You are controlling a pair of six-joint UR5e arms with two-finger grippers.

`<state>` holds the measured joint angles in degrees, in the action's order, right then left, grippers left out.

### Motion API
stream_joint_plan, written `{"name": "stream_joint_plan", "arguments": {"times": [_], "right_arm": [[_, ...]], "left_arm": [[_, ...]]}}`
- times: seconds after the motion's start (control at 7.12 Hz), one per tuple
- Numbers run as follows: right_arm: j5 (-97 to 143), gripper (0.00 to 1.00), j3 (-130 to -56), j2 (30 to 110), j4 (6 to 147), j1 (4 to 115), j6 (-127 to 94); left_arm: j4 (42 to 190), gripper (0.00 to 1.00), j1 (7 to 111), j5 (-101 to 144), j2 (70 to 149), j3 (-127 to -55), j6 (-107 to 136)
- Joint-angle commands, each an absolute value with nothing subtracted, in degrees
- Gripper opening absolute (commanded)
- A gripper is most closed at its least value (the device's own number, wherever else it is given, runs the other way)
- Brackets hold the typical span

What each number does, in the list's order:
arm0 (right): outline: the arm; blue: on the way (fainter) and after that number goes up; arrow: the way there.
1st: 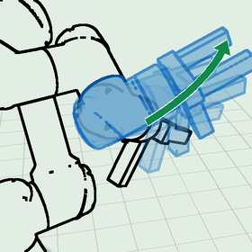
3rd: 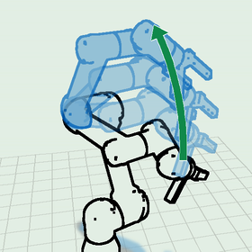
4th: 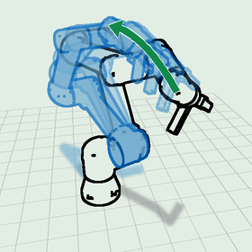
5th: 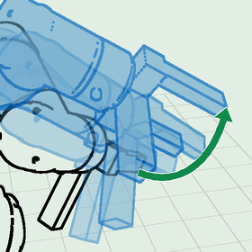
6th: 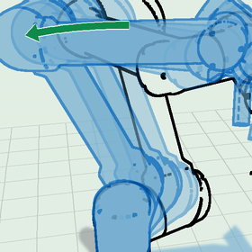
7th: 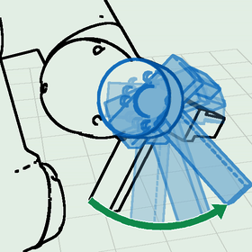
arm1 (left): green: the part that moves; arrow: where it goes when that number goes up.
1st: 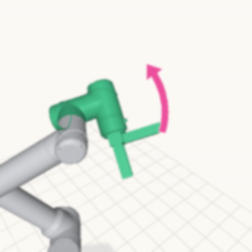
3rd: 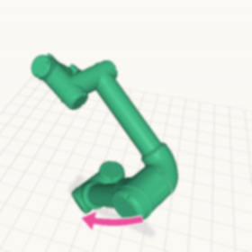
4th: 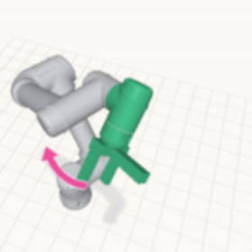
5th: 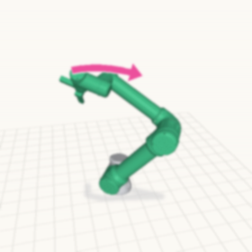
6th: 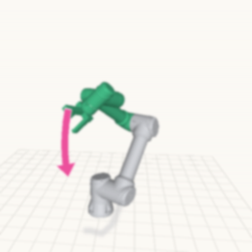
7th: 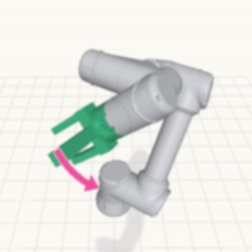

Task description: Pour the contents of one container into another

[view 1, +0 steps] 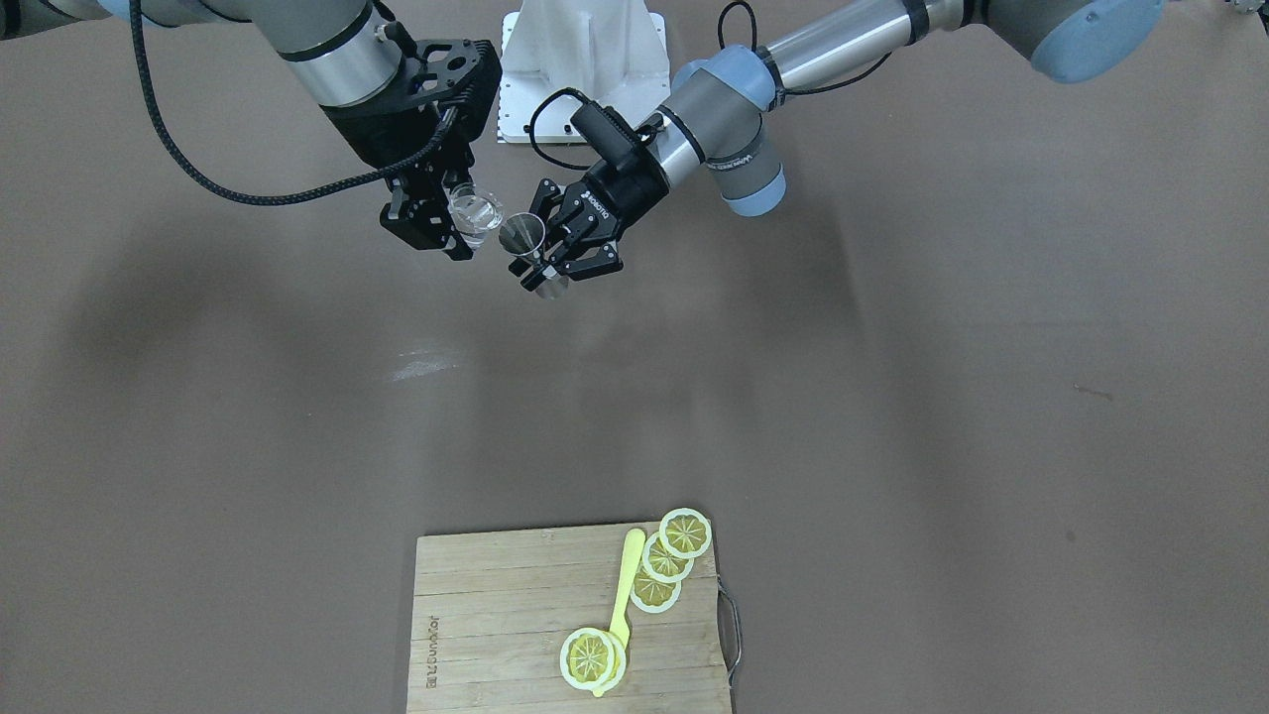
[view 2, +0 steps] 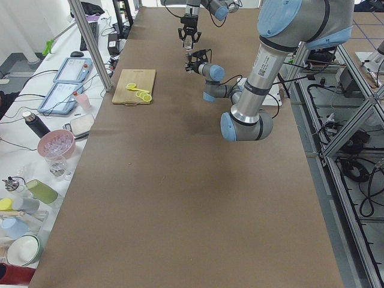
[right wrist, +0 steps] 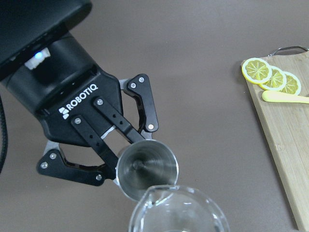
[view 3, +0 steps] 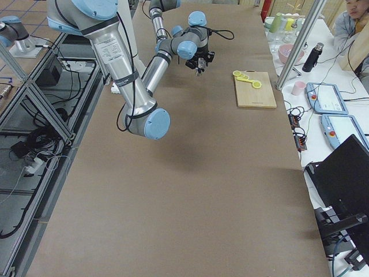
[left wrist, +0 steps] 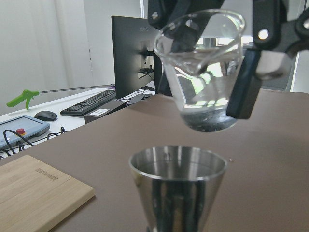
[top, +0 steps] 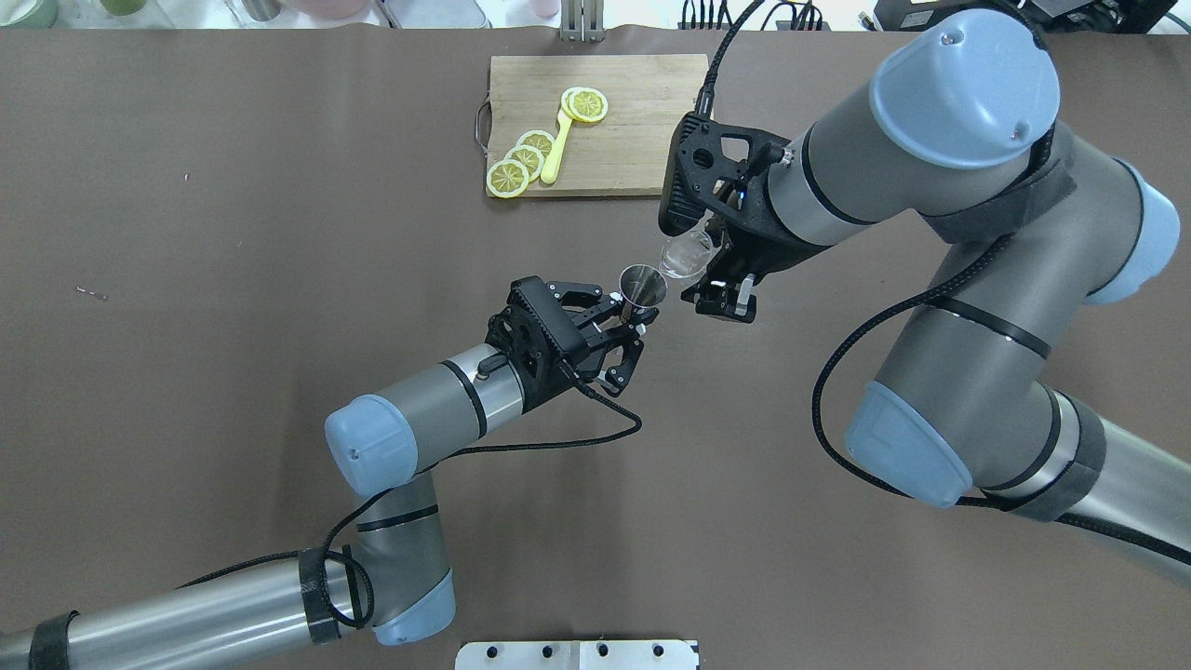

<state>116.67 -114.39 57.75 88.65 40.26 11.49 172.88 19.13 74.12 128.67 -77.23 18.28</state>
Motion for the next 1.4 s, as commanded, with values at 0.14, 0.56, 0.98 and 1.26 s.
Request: {"name": "stream_joint_plan", "arguments": {"times": [0.14, 0.56, 0.98, 1.26], "right_arm": [[114.6, 0.00, -114.2, 56.6, 90.4, 38.6, 11.5], [114.2, 0.00, -114.0, 56.4, 90.5, 38.1, 11.5], [114.1, 0.00, -114.0, 56.5, 91.6, 38.1, 12.8], [114.2, 0.00, -114.1, 56.7, 91.8, 38.3, 12.9]], "left_arm": [[172.8, 0.00, 19.2, 74.0, 128.8, -77.1, 18.3], [172.8, 0.00, 19.1, 74.0, 129.6, -76.3, 18.3], [172.7, 0.00, 19.2, 74.0, 129.8, -76.0, 18.3], [172.7, 0.00, 19.2, 74.0, 129.8, -76.0, 18.3]]}}
